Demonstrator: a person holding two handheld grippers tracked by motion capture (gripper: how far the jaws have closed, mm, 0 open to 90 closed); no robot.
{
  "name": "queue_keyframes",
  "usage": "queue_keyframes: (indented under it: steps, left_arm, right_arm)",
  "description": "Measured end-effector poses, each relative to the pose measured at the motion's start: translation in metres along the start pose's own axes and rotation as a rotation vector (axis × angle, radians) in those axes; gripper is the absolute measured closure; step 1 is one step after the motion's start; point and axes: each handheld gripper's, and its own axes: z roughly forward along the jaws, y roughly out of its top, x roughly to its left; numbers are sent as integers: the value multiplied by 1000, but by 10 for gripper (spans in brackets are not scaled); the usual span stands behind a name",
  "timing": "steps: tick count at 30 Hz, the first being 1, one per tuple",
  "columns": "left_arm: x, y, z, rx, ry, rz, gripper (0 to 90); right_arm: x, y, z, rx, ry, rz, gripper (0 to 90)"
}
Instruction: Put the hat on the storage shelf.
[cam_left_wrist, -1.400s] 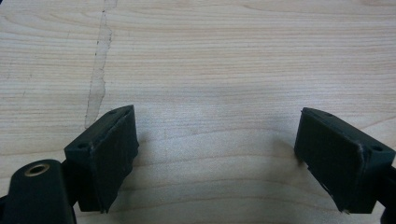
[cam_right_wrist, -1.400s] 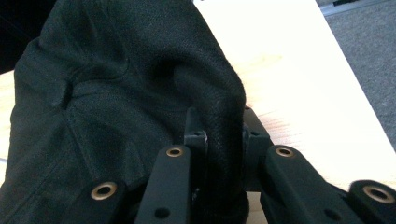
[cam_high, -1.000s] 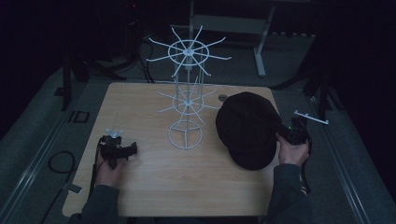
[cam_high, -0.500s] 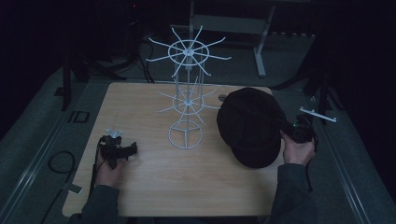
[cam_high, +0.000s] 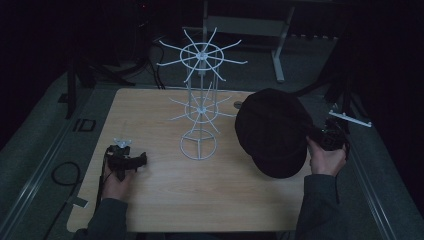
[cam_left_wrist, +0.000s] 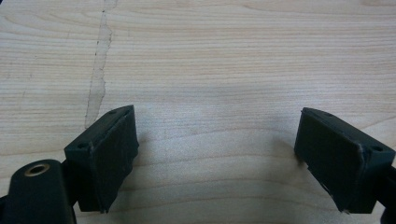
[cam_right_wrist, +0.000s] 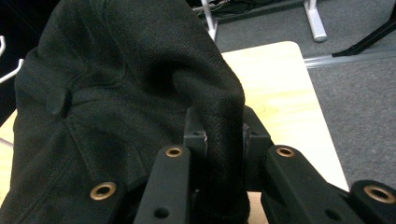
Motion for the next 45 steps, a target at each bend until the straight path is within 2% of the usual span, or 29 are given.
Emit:
queue_keyframes:
  steps: [13, 36, 45]
  left_arm:
    - [0, 0, 0, 2, -1, 1, 143]
    - [0, 0, 0, 0, 0, 0, 143]
    - [0, 0, 0, 0, 1, 1, 143]
  right_arm:
    - [4, 12, -13, 8, 6, -52, 772]
    - [17, 39, -46, -29, 24, -123, 769]
    - [24, 49, -56, -38, 56, -148, 769]
